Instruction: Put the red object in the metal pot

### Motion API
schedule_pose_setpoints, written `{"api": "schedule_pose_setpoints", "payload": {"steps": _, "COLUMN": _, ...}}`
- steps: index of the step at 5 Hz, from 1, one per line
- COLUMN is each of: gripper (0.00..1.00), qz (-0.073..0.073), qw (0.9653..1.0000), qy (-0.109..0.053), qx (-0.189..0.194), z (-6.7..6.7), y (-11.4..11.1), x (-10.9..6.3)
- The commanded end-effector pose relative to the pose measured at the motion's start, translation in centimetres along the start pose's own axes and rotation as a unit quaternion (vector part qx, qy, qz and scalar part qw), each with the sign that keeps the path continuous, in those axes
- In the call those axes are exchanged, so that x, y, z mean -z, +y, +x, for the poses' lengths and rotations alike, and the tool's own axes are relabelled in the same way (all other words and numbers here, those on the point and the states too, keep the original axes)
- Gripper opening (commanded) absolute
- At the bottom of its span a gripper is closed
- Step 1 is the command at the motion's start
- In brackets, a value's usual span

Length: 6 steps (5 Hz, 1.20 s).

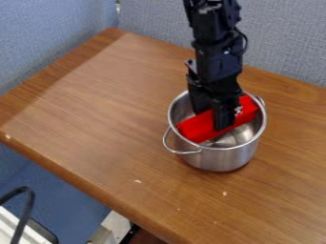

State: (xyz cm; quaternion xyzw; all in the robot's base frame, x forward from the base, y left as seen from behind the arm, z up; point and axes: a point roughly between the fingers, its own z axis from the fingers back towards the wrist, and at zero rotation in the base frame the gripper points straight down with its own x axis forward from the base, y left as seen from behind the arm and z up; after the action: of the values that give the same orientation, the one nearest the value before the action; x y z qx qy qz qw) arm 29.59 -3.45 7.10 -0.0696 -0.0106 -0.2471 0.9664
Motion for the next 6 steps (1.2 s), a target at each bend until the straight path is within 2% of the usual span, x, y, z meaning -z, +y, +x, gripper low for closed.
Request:
{"api": "schedule_pose_setpoints", "payload": {"steps": 1, "gripper": 0.00, "qz": 0.016, "qw": 0.9987, "qy": -0.048, "qx": -0.004, "z": 0.95, "y": 0.33, "x": -2.85}}
{"api": "schedule_pose_setpoints", "payload": {"steps": 4, "gripper": 0.00, "qz": 0.011, "qw": 0.9989, "qy": -0.044, "qx": -0.010, "z": 1.06, "y": 0.52, "x": -2.79}}
{"api": "schedule_pose_setpoints", "payload": {"steps": 5, "gripper": 1.00, "qz": 0.008, "qw": 0.9990, "qy": -0.042, "qx": -0.013, "z": 1.09, "y": 0.57, "x": -2.77}}
{"api": "schedule_pose_setpoints", "payload": {"steps": 6, "gripper": 0.00, "qz": 0.007, "qw": 0.9991, "qy": -0.040, "qx": -0.014, "z": 1.20, "y": 0.66, "x": -2.59}}
